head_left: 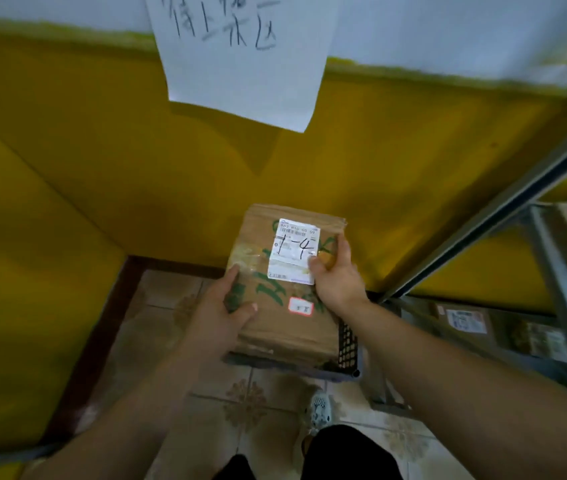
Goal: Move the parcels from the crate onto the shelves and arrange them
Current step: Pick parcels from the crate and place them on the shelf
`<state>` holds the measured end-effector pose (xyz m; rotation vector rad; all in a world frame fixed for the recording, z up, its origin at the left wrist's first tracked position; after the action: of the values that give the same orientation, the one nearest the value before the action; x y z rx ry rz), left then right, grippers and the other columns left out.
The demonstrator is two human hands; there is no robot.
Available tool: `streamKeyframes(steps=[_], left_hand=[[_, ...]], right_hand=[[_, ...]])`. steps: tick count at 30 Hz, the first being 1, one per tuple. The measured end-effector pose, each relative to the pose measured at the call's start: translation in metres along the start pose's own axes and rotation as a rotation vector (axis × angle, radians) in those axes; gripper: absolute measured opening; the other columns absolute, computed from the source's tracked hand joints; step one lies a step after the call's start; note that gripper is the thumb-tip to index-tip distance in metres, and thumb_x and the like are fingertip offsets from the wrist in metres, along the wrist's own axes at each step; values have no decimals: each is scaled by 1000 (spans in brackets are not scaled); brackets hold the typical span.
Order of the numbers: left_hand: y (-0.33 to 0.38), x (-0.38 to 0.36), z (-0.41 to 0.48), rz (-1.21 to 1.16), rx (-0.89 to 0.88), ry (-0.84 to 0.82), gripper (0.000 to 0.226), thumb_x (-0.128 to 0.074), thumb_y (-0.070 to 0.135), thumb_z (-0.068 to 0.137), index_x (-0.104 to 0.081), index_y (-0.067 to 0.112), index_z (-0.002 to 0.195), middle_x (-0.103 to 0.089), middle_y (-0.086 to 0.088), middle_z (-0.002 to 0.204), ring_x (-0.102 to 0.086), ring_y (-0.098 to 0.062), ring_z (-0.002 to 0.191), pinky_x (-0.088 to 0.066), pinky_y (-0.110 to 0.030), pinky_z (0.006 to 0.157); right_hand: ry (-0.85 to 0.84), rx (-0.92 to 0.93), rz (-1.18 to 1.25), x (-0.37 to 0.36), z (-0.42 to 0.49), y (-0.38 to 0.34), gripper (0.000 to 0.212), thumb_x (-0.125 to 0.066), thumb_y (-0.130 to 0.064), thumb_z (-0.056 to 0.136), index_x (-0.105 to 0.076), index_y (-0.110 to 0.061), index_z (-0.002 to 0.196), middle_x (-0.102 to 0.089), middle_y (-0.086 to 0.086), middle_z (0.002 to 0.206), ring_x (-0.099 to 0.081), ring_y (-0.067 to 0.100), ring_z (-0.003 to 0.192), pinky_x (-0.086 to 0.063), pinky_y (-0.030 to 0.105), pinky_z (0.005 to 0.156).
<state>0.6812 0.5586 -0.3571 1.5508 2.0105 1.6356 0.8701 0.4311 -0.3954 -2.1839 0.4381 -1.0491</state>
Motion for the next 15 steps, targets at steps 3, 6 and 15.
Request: streamKeyframes(steps=[3, 6, 15], left_hand=[[22, 25, -31, -19, -91, 9, 67, -63, 15, 92, -31, 28, 150, -38, 5, 139, -36, -5, 115, -38, -23, 93], [42, 51, -61, -1, -214, 6, 69, -65, 16, 91, -31, 29, 149, -42, 7, 138, -40, -4, 114, -38, -22, 92], [96, 106, -166, -37, -461, 35, 70, -64, 15, 92, -28, 30, 150, -41, 9, 138, -41, -2, 115, -38, -7, 85]], right_hand=[[86, 55, 45, 19, -42, -24, 77, -47, -50, 99, 1, -37, 157, -44, 15, 146, -53, 36, 122, -44, 42, 104], [177, 116, 77, 34, -87, -47, 78, -49, -50, 98, 0, -36, 157, -46, 11, 147, -54, 35, 122, -44, 42, 103], [375, 285, 119, 99, -223, -111, 78, -53, -46, 98, -2, -39, 157, -44, 6, 150, -59, 29, 115, -54, 41, 89]])
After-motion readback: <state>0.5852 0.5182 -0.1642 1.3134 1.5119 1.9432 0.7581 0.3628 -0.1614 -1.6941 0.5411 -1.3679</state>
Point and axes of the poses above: each hand's wrist, its own z-axis towards the middle knuckle, its own x-axis out of the back of the hand, y = z × x, the point moved 7 cm from there along z, towards the middle knuckle
